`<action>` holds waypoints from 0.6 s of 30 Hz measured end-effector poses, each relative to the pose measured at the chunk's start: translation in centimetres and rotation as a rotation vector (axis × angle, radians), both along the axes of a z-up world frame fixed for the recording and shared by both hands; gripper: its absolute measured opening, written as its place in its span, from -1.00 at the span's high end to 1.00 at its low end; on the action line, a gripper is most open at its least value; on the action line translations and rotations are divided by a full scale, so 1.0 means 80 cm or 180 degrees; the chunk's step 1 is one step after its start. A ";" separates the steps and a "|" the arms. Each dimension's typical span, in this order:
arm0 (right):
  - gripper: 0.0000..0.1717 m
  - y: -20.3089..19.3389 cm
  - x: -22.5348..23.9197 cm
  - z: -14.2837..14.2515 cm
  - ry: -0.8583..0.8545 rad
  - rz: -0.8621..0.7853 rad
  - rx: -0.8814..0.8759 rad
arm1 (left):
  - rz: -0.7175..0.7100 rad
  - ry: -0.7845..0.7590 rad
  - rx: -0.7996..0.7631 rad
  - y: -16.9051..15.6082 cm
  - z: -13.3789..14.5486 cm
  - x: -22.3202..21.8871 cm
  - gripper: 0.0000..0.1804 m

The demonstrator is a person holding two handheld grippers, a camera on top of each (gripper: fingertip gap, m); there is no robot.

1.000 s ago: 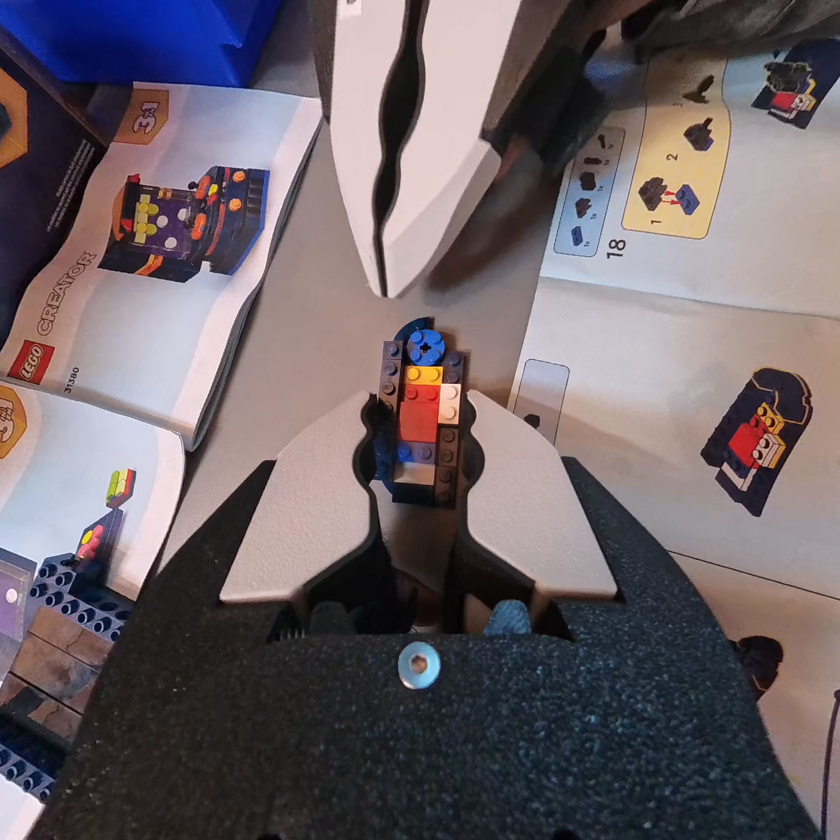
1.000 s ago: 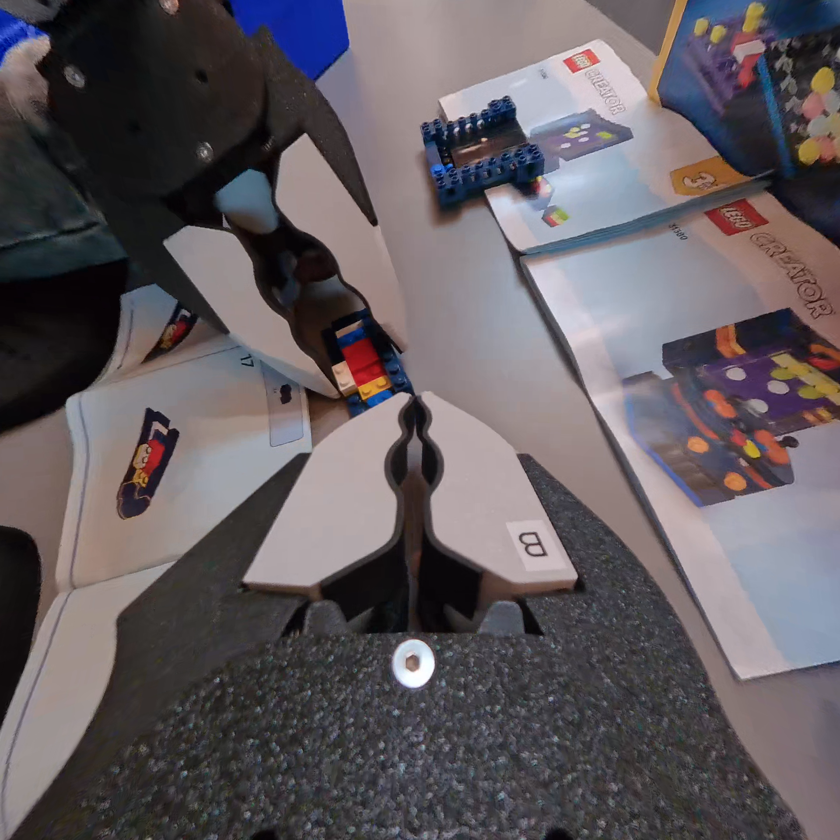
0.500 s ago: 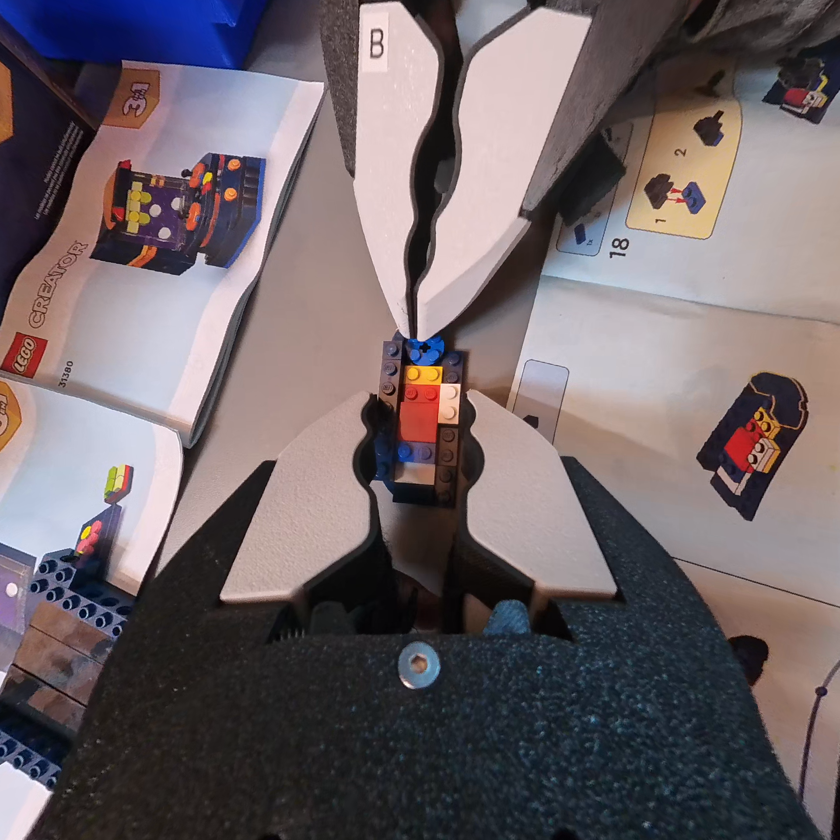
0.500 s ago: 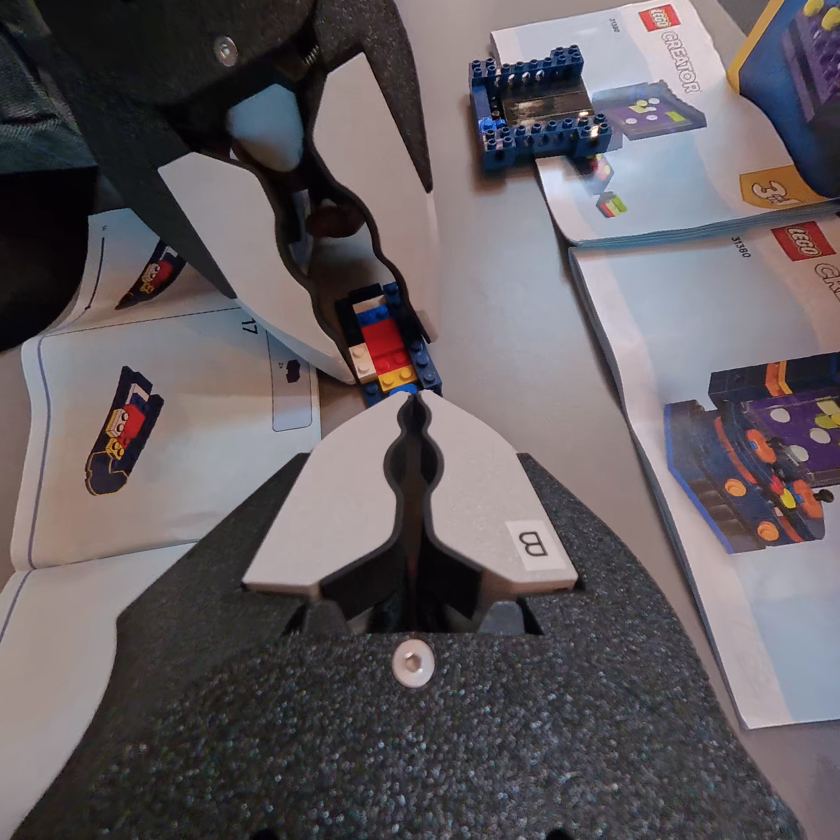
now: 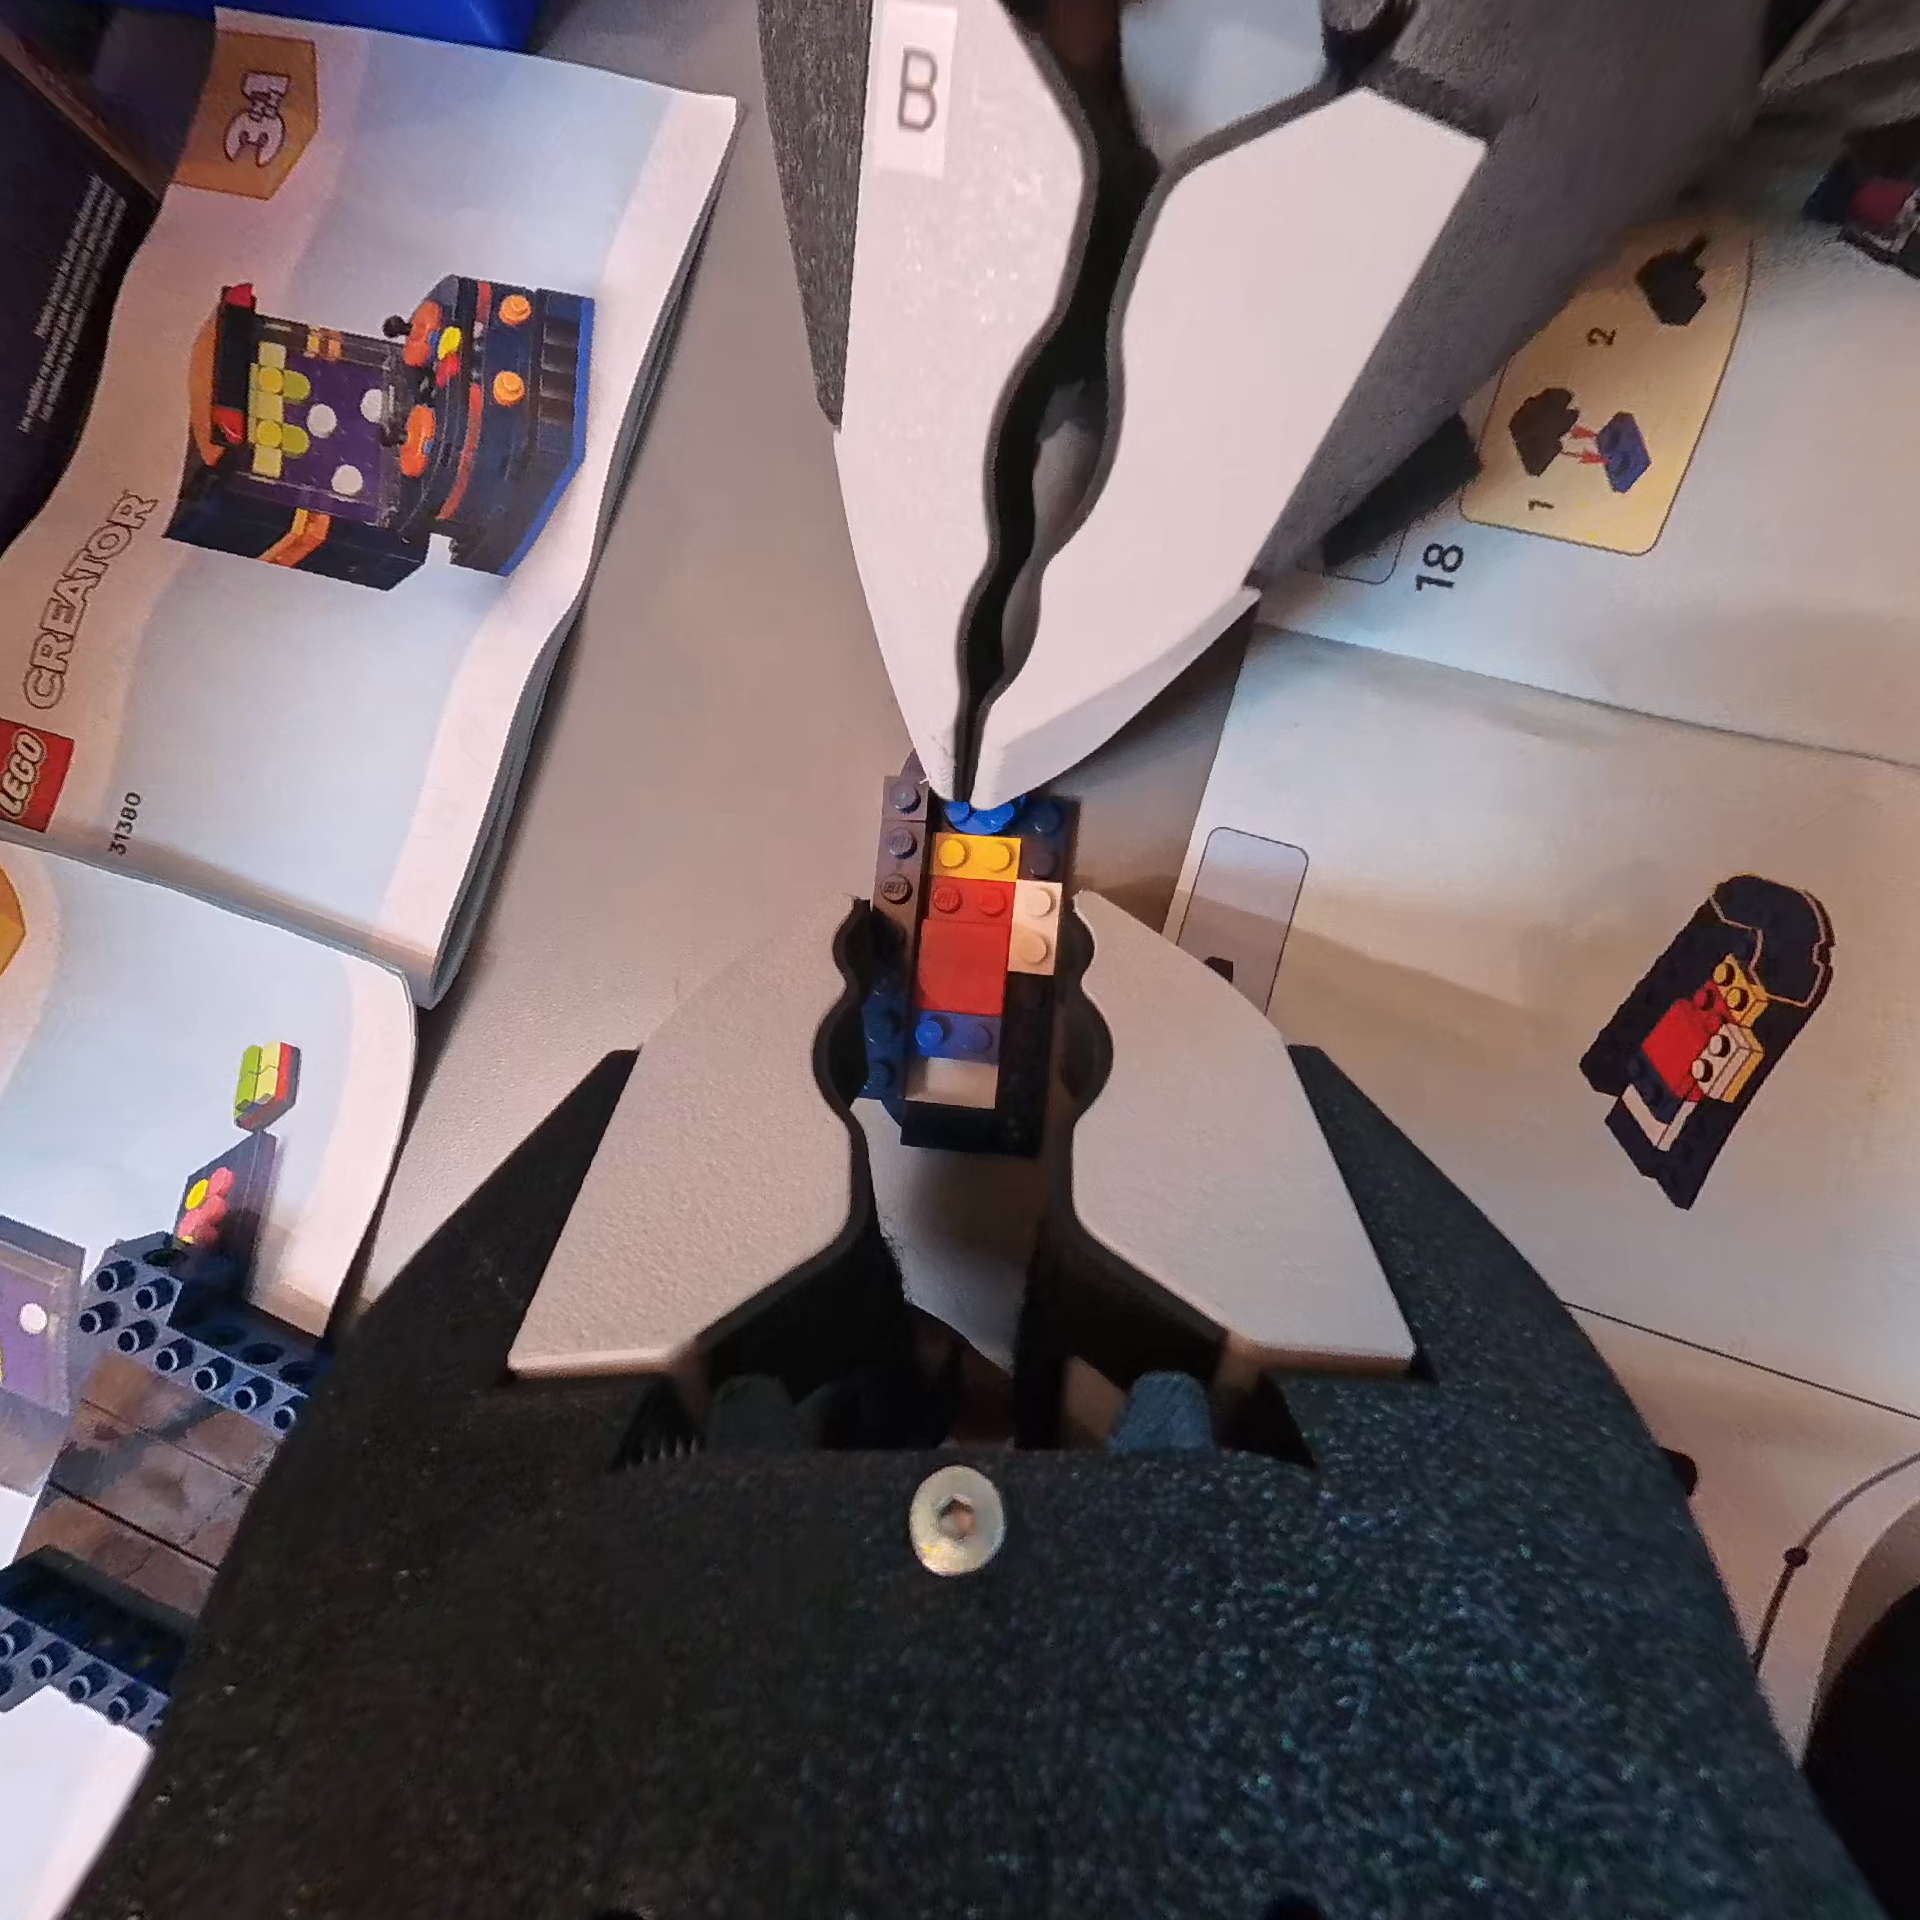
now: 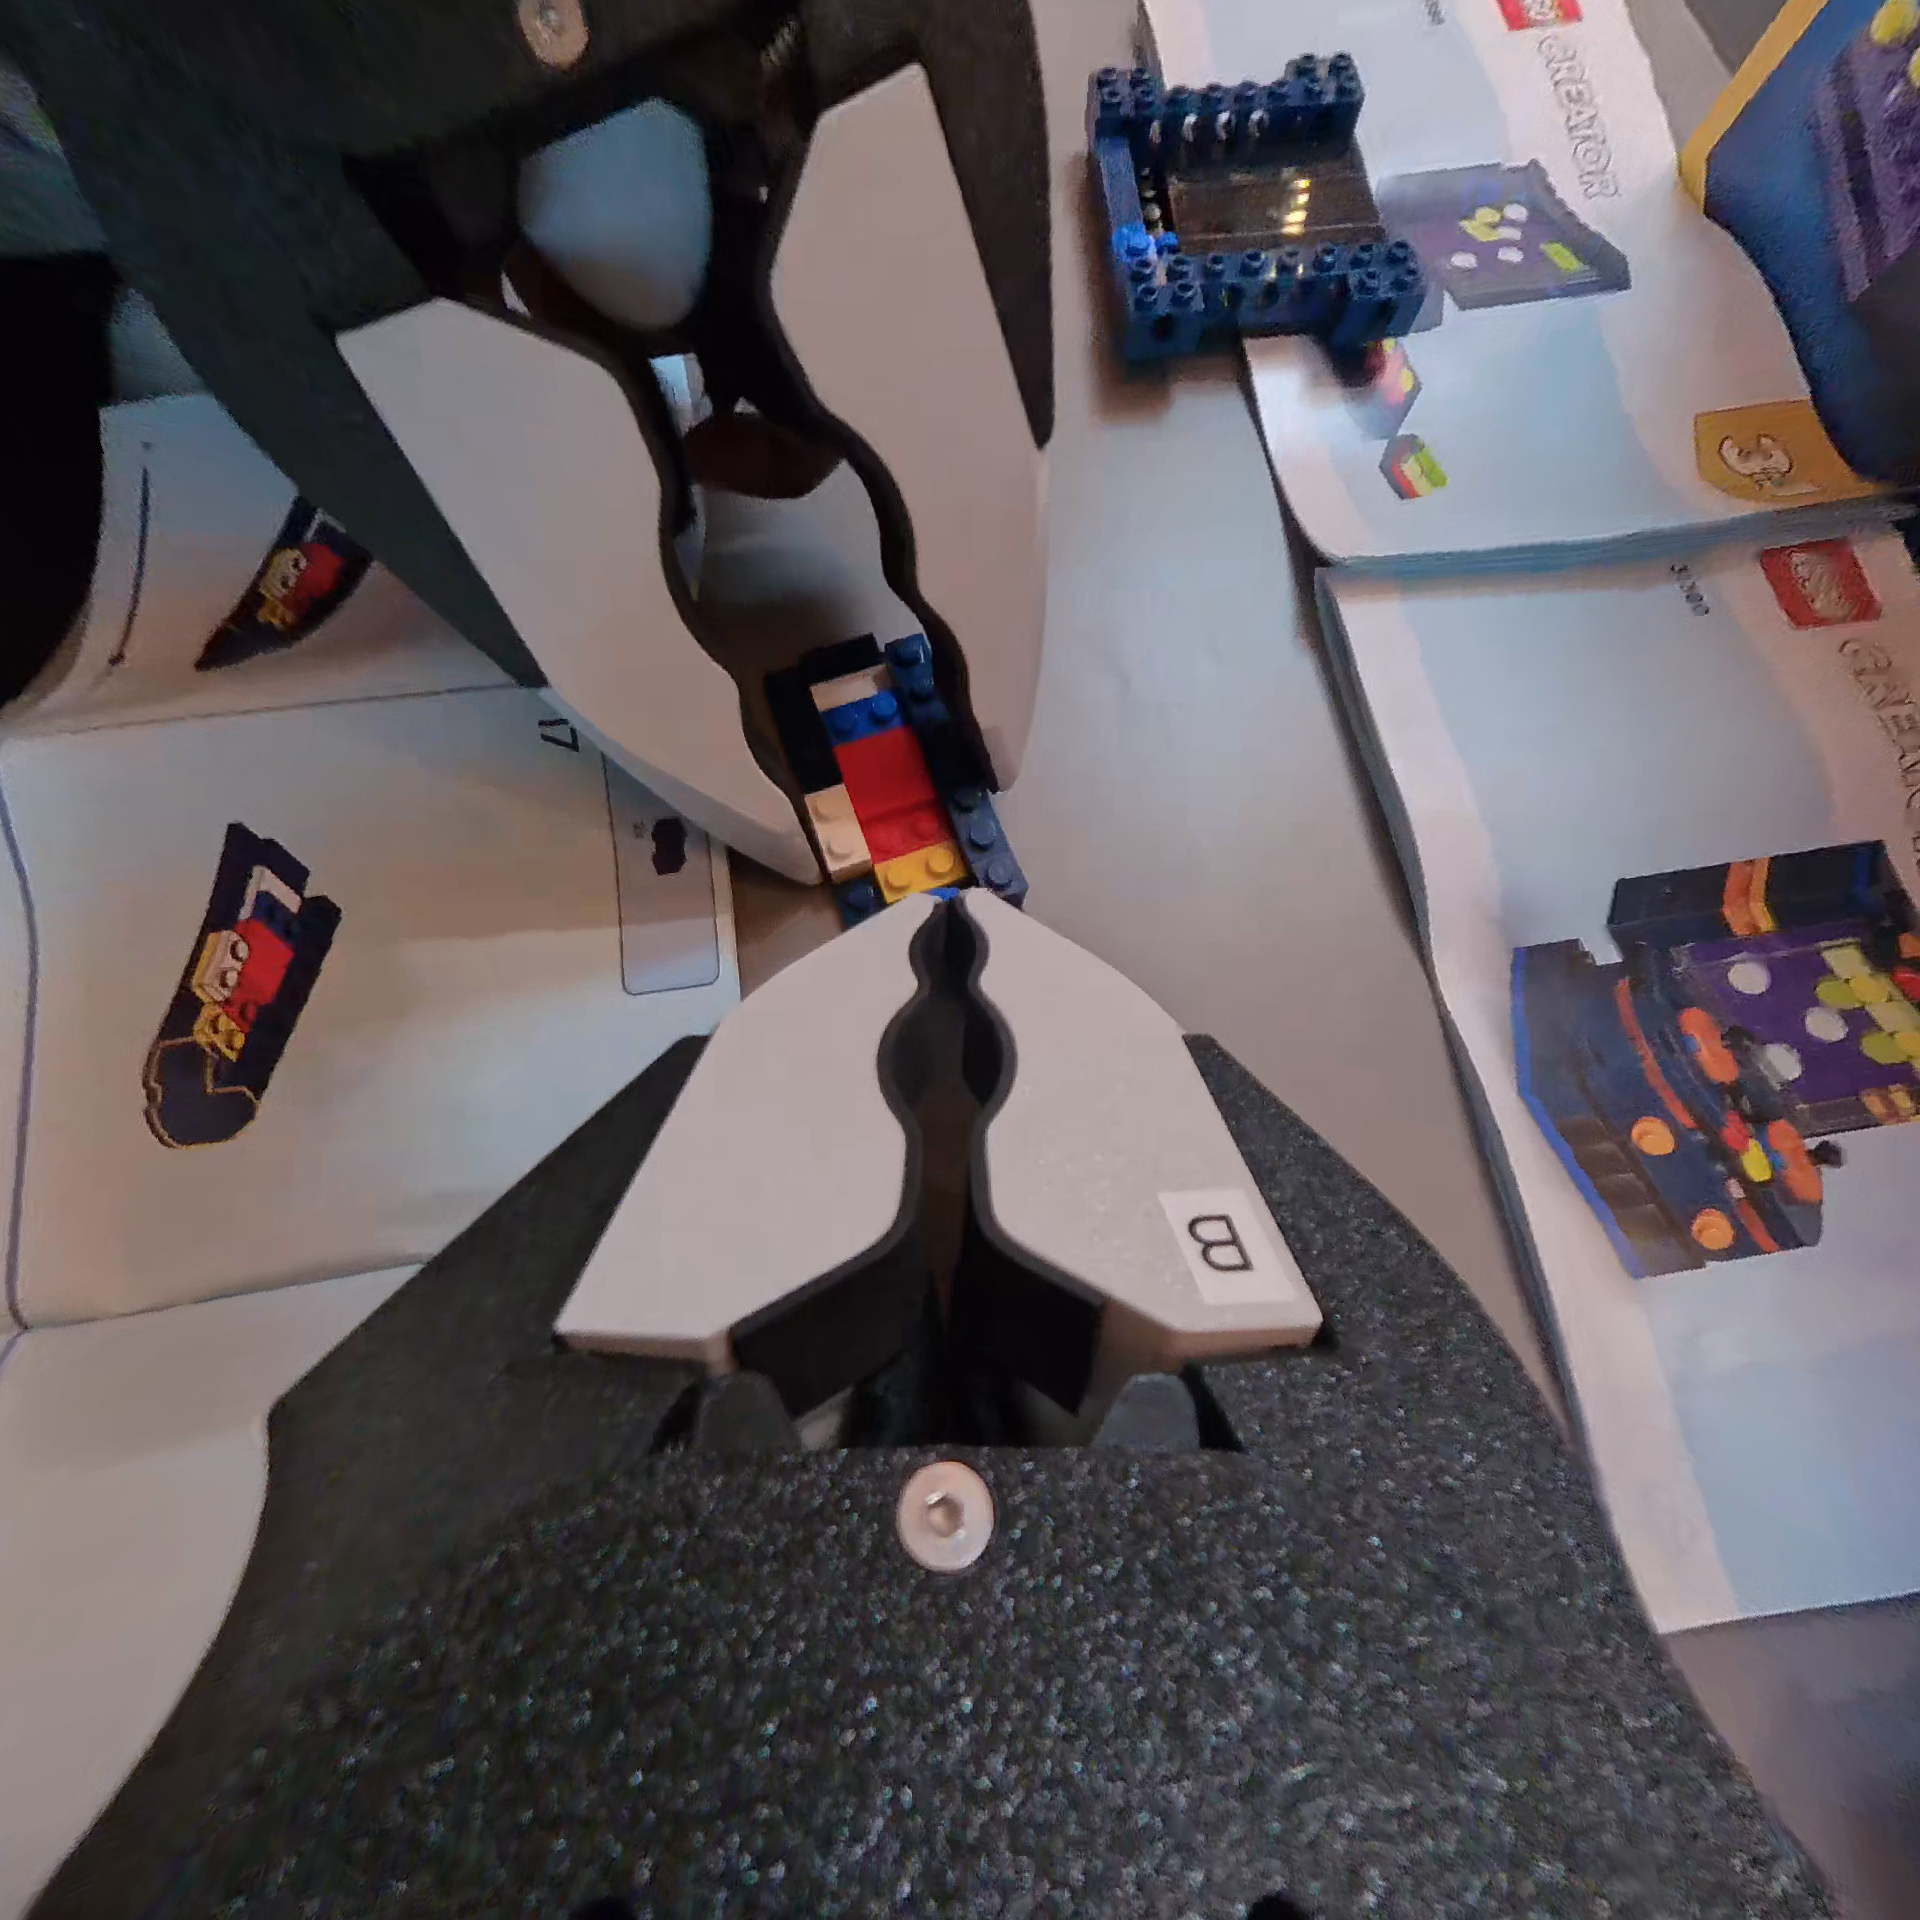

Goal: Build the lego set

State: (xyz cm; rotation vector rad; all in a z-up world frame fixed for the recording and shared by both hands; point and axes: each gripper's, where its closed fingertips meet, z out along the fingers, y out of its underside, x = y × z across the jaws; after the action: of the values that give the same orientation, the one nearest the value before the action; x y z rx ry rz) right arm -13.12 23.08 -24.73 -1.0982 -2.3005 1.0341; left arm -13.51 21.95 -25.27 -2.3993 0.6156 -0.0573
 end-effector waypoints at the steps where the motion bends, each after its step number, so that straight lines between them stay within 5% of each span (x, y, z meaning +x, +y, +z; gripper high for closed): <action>1: 0.99 0.001 0.000 0.003 0.0059 0.0032 -0.0015 | 0.0002 -0.0009 0.0013 0.000 0.000 0.001 0.63; 6: 1.00 0.047 0.003 0.080 0.0800 -0.0254 -0.0748 | -0.0009 -0.0023 0.0035 0.000 0.000 0.001 0.62; 12: 0.69 0.038 0.015 0.075 0.0666 0.0012 -0.0907 | 0.0142 -0.0089 -0.0096 -0.008 0.001 -0.006 0.30; 18: 0.51 -0.013 0.030 0.080 0.0369 0.0528 -0.0906 | 0.0589 0.0211 0.0768 -0.007 0.090 -0.030 0.34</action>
State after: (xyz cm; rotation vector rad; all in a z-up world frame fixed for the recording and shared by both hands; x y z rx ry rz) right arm -10.70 22.05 -18.33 -0.9303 -2.2286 1.4855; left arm -15.95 21.42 -18.04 -2.2186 0.4026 0.1672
